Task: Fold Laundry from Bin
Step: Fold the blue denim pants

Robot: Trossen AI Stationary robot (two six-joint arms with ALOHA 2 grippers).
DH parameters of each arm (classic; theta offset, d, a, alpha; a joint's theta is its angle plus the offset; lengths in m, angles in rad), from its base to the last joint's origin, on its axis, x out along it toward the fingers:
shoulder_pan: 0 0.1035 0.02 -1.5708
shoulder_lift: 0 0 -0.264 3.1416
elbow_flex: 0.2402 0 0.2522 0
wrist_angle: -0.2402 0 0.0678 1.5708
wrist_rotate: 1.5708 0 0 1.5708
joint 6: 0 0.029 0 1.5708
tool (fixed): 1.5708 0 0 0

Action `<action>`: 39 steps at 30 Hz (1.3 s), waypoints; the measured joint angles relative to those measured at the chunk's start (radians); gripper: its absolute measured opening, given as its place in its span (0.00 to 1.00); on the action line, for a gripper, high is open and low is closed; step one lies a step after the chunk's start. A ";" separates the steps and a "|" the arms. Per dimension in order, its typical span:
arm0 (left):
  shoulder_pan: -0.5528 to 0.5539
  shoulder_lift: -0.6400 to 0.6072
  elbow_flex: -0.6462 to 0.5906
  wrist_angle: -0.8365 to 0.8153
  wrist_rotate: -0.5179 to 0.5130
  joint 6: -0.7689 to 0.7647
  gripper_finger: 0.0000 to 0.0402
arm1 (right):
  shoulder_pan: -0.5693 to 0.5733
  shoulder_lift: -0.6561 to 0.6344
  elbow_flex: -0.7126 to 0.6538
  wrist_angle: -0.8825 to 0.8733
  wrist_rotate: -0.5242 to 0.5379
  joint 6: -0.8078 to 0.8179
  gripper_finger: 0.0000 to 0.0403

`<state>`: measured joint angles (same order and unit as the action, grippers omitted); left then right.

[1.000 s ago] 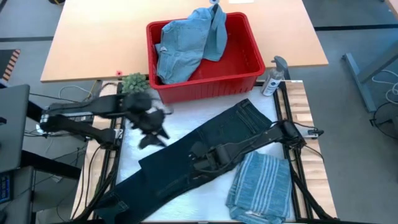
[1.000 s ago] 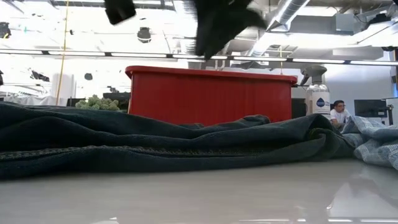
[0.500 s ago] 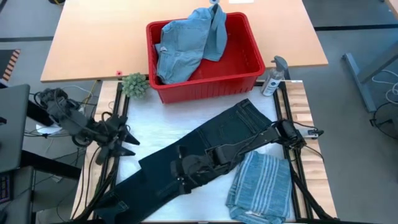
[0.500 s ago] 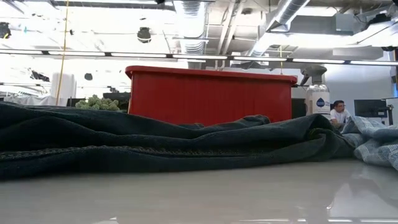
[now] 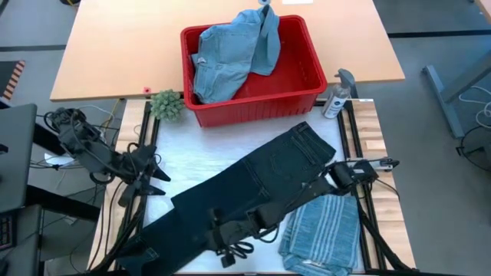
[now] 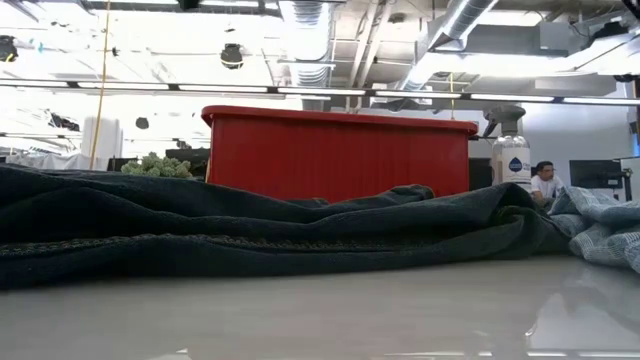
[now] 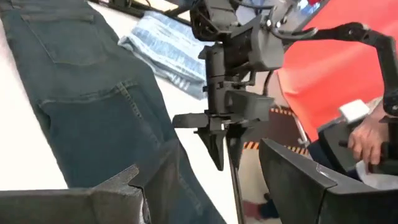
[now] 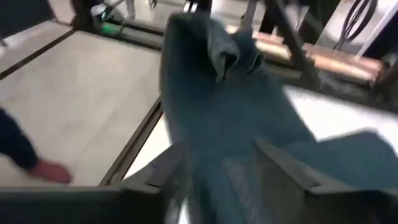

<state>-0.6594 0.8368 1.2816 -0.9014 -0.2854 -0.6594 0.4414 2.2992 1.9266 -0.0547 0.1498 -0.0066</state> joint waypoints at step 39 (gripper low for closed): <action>0.000 0.000 -0.001 -0.060 0.036 0.062 0.52 | 0.021 0.360 0.404 -0.305 0.303 -0.126 0.71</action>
<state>-0.6590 0.8371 1.2808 -0.9611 -0.2493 -0.5976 0.4627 2.6595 2.3310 -0.3600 0.4531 -0.1322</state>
